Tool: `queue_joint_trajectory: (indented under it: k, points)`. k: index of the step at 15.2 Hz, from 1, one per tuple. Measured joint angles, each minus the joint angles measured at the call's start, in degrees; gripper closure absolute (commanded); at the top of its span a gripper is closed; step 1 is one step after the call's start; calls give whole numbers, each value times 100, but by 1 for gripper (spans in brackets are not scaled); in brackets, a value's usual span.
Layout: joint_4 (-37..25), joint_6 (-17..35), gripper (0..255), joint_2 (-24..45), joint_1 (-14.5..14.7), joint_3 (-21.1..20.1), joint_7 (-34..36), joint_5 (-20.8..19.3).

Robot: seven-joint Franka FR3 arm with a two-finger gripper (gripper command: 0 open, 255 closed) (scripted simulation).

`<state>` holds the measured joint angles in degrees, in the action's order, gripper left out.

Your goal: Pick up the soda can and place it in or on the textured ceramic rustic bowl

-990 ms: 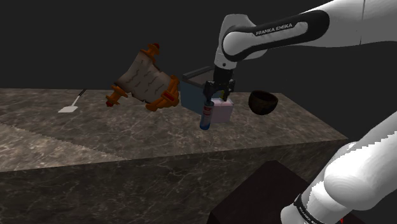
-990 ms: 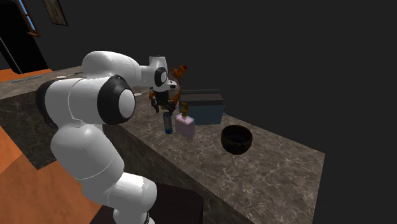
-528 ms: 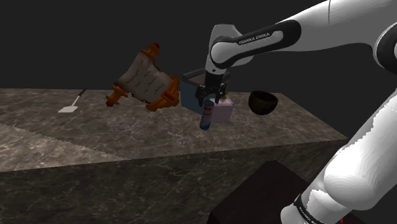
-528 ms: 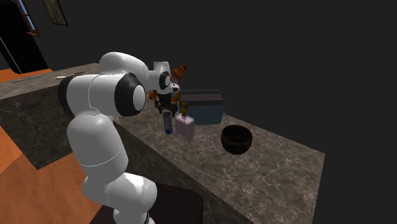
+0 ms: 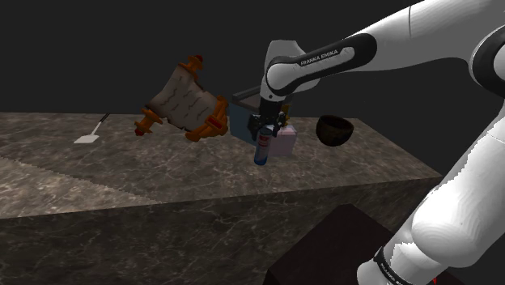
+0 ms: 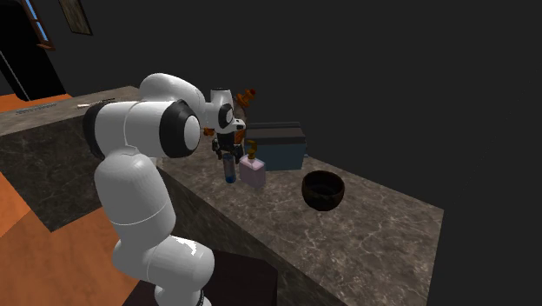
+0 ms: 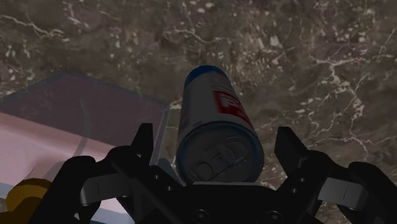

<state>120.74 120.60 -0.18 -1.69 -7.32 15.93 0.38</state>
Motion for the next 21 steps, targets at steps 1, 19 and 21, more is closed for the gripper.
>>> queue_joint_trajectory:
  k: [1, 19, 21]
  points:
    - [0, 1, 0, 1, 0, 0, 0, 0]
    - [-228, -360, 255, -134, 3, -2, -1, 18]
    - [-367, -517, 255, -153, -2, 3, -10, 19]
